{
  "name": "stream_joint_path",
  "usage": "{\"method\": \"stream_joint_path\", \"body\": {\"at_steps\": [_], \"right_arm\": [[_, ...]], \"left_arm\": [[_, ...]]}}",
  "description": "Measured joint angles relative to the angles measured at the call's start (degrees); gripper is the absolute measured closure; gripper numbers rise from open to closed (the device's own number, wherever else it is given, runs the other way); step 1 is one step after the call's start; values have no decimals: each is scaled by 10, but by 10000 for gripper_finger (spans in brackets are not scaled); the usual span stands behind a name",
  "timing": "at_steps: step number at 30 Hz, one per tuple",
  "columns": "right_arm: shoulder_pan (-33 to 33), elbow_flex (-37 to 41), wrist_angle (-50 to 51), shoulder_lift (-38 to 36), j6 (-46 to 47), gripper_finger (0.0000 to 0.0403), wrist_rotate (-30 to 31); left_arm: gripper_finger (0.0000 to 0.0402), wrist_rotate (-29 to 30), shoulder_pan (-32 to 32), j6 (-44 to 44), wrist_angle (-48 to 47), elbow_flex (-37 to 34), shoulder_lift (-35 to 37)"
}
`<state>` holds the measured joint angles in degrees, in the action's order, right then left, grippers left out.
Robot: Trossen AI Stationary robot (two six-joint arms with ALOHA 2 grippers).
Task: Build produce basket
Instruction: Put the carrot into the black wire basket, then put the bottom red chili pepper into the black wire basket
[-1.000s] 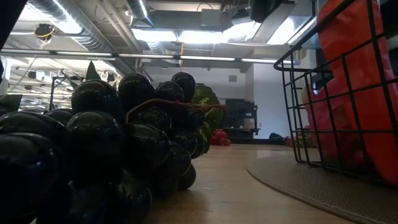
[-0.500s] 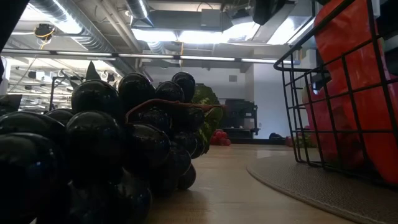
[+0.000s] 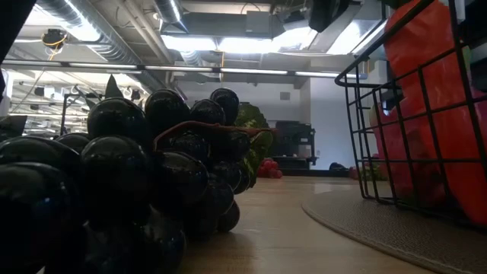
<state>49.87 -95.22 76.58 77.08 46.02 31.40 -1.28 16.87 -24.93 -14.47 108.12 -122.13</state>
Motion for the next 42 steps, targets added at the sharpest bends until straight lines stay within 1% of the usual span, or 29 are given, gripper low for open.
{"method": "stream_joint_path", "body": {"at_steps": [4,7,10,20,24,26,28,30,32,34,36,38,40,42], "right_arm": [[0,0,0,0,0,283,0],[0,0,0,0,0,283,0],[0,0,0,0,0,283,0],[0,0,0,0,0,283,0],[0,0,8,0,0,283,0],[0,0,18,0,3,283,3],[0,0,29,0,4,283,6],[0,0,41,0,5,283,6],[0,0,54,0,8,283,6],[0,0,64,-3,9,283,5],[0,0,67,-9,9,283,4],[0,0,69,-18,5,283,2],[0,0,77,-26,6,283,0],[0,0,88,-40,17,283,0]], "left_arm": [[323,2,-1,0,-2,0,0],[310,2,-4,0,-5,0,0],[309,2,-11,4,-8,0,4],[309,-3,-32,79,-24,0,48],[309,14,-37,107,-48,0,70],[309,29,-39,109,-81,0,87],[309,44,-42,102,-92,1,97],[309,62,-42,101,-146,-1,119],[309,81,-41,88,-155,0,133],[309,102,-41,63,-203,0,153],[308,113,-41,38,-214,0,168],[308,124,-37,8,-266,0,185],[308,142,-35,-25,-283,0,198],[308,166,-30,-54,-327,0,206]]}}
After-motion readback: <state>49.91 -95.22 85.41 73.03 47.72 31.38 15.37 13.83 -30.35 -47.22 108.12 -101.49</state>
